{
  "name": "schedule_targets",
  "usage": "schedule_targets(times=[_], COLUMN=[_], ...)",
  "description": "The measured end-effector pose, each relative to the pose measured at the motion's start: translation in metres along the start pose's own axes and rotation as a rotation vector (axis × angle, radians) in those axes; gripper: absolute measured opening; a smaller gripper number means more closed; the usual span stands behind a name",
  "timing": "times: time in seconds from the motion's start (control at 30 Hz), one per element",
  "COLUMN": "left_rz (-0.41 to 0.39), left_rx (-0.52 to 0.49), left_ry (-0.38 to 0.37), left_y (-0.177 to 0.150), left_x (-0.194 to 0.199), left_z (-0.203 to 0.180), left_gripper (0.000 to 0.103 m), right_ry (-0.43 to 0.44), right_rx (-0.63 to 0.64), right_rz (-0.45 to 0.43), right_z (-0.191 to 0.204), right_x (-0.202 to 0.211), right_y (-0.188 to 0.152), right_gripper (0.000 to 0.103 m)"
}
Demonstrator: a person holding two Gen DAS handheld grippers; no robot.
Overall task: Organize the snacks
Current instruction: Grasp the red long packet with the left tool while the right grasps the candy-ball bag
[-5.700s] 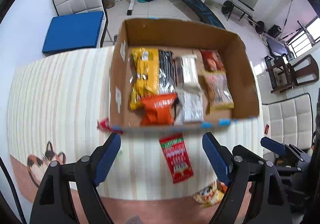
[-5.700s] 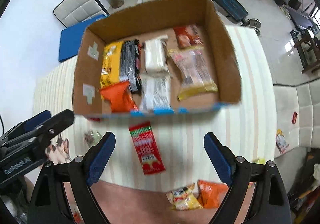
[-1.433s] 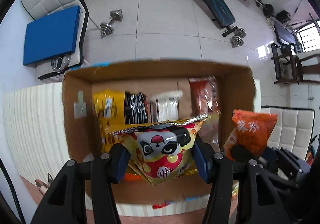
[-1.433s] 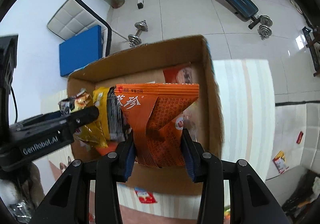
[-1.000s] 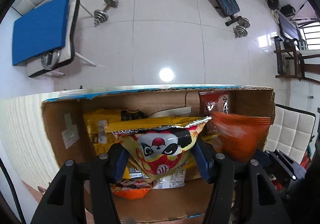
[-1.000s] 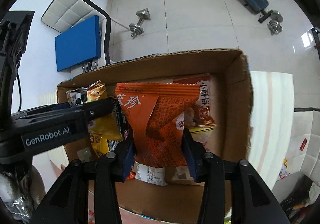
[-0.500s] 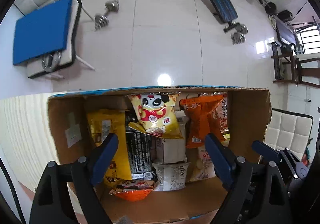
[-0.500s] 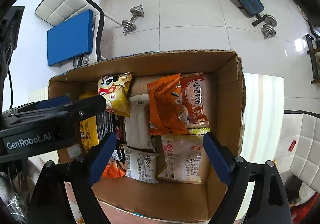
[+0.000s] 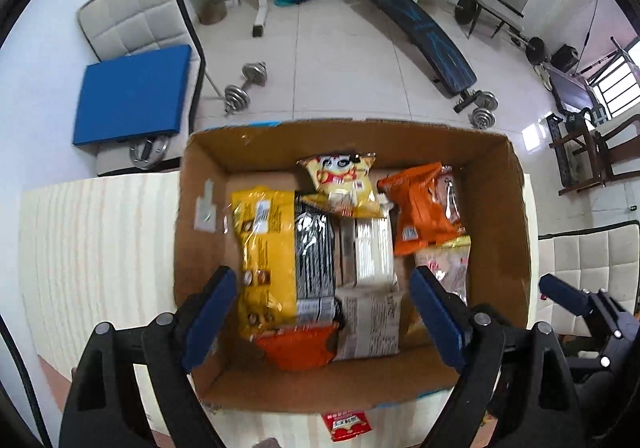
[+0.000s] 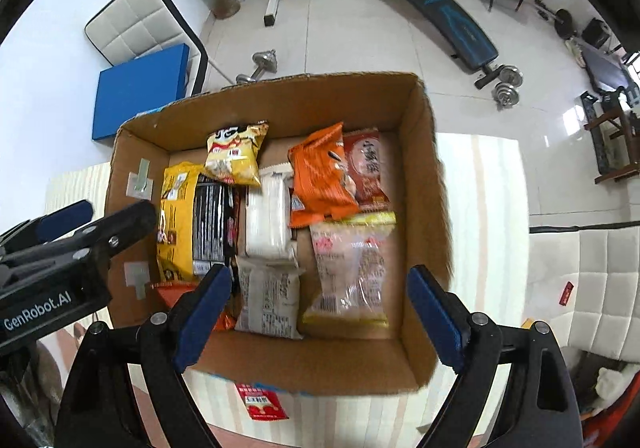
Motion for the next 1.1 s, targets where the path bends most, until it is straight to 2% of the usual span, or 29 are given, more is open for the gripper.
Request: schedule_targets(times=[0.37,0.5,0.8,0.97,1.1], left_rz=[-0.129,-0.181,-0.246,-0.261,-0.227], left_rx=[0.010,0.028,0.068,0.077,0.076], left_ry=[0.007,0.013,0.000,0.000,0.022], left_y=[-0.069,-0.089,-0.139,-0.165,-0.188], left_x=[0.042,0.053,0.078,0.086,0.073], left_z=[0.004,0.010,0.019,0.021,0.021], left_gripper=[0.088,0.088,0.088,0.088,0.088], right_ry=[-0.052,-0.096,-0.082,-0.050,0.000], right_rx=[0.035,0.054,0.044,0.010,-0.083], right_rz=[-0.115,-0.169,-0.251,-0.247,-0.188], right_z=[0.009,0.011,0.012,0.005,-0.018], right_x=[0.048,0.066,0.100,0.103,0.085], right_y=[-0.065,-0.086,-0.134,-0.161,-0.194], right_gripper=[0.092,0.092,0.092,0.092,0.092])
Point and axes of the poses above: each gripper's, at about its wrist camera, not at the fingertips, and x roughly against the way its jaws point, z to its left, y to its top, the point moved 10 cm from there along -x, roughly the way its jaws point, and after that the axes turned 5 degrees about x, right-handed, at the moved point
